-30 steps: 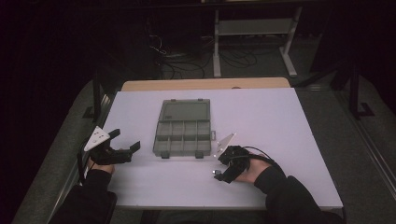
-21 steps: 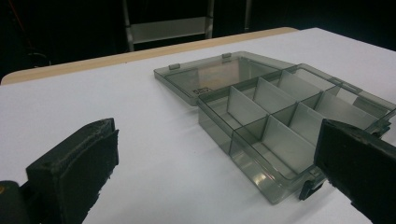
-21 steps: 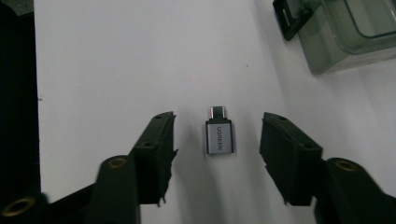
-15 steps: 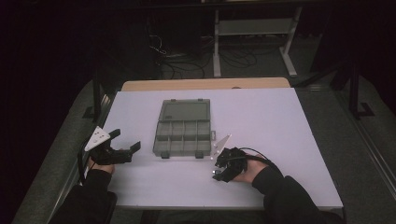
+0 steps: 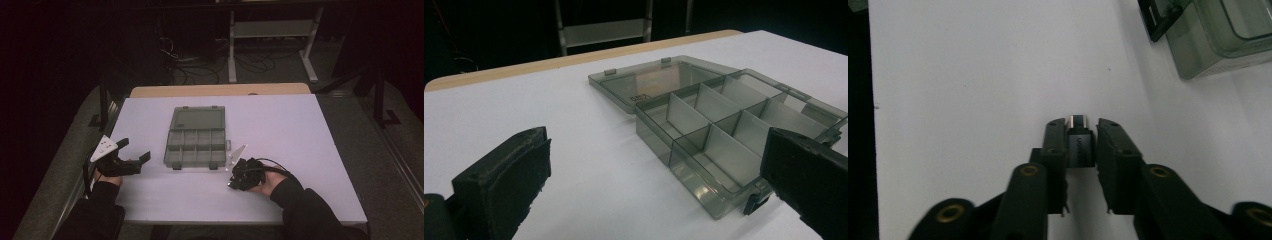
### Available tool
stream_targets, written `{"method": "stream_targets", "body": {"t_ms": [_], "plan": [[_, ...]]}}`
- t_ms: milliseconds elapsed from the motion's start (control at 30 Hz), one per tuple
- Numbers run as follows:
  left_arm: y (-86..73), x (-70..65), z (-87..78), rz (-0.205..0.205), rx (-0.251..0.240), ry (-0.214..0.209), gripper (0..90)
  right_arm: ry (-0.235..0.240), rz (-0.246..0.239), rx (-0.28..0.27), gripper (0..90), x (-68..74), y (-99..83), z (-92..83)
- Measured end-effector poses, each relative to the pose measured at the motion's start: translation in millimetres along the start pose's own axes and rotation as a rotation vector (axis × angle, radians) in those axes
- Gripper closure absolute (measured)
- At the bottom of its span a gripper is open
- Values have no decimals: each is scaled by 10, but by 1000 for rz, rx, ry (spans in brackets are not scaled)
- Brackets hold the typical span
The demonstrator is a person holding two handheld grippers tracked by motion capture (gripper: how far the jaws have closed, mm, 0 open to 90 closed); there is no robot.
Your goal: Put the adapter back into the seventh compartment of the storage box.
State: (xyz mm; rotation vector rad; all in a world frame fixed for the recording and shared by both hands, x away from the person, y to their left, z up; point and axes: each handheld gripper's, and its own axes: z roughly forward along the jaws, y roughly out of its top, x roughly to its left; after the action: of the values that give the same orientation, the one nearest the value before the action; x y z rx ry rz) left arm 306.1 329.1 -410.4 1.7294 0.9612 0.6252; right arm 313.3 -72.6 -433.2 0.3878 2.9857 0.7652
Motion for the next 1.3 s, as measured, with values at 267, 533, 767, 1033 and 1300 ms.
{"method": "stream_targets", "body": {"t_ms": [267,533,767,1033,1300], "plan": [[1,0,-2,0,0,0,0,8,9,-18,754,-16,-1,-47],[-1,3,0,-2,-1,1,0,5,15,-34,754,-16,22,-157],[0,1,5,4,0,-5,0,-3,22,-67,754,-28,31,-267],[-1,-1,8,4,2,-3,0,5,43,-91,754,-54,28,-358],[-2,0,7,6,5,-2,0,-4,34,-95,754,-74,57,-424]]}}
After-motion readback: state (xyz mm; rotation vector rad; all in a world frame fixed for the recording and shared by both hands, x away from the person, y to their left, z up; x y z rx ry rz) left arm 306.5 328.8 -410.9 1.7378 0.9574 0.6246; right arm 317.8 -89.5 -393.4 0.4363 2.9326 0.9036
